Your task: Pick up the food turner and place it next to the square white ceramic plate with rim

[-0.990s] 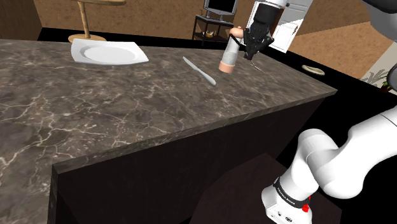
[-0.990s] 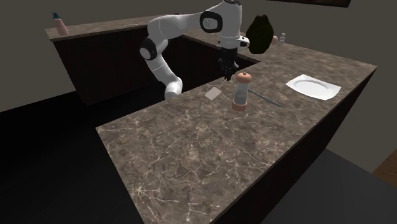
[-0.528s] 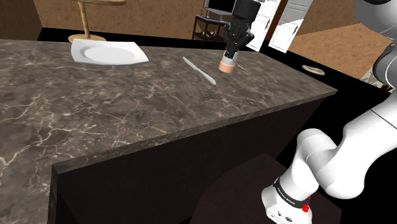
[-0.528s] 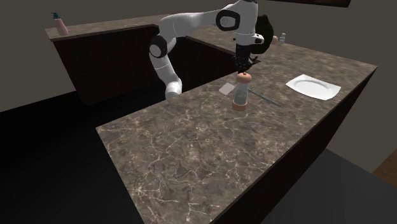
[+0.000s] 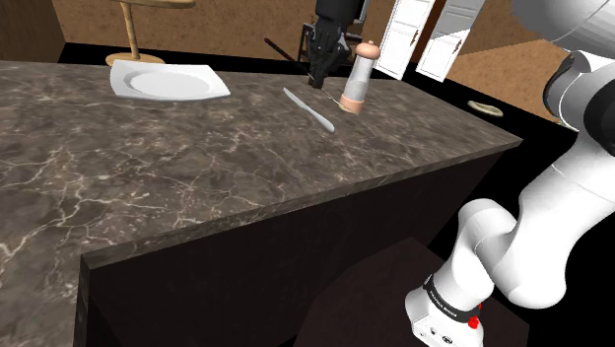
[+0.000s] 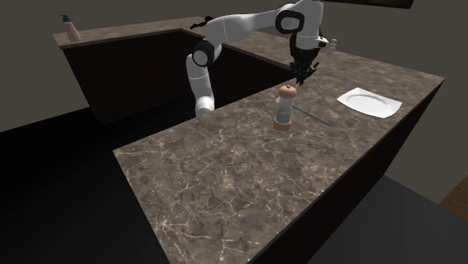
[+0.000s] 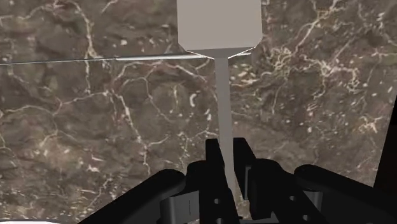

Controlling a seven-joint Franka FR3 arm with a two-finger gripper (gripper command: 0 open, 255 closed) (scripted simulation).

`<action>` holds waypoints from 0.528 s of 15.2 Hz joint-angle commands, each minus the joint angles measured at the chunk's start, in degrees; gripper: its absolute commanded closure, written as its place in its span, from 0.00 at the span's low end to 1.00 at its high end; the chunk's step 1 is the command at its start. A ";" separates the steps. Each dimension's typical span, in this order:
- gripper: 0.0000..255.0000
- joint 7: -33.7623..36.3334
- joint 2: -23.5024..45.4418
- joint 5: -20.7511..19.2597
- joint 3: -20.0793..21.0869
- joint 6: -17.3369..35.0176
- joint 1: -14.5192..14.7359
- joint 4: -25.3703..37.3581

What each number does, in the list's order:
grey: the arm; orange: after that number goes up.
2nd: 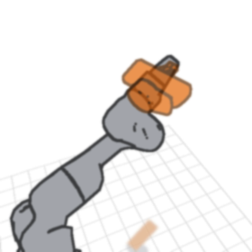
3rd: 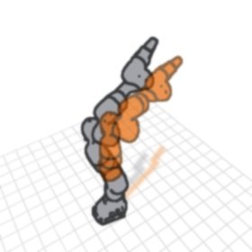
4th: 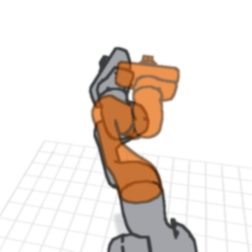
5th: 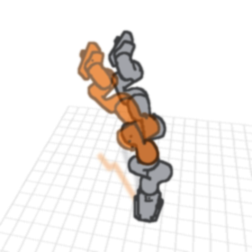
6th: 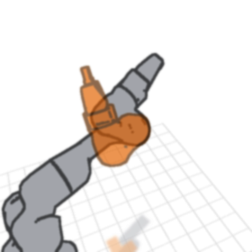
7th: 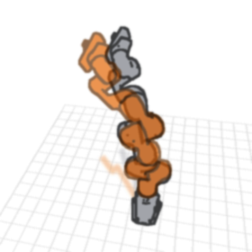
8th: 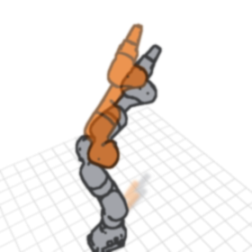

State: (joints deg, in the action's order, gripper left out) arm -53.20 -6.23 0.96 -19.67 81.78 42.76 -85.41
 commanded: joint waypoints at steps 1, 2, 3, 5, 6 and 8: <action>1.00 0.95 4.09 1.40 0.27 -0.53 0.47 4.44; 1.00 1.50 6.06 2.05 0.48 -0.89 0.69 6.68; 1.00 2.05 8.11 2.71 0.67 -1.33 0.88 9.09; 1.00 3.11 12.50 4.11 1.02 -2.51 1.10 14.50; 1.00 3.64 14.88 4.86 1.19 -3.28 1.12 17.58; 1.00 4.38 17.50 5.61 1.51 -3.37 1.22 20.22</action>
State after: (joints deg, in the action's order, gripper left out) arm -49.16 10.12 6.24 -18.29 78.28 43.92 -66.22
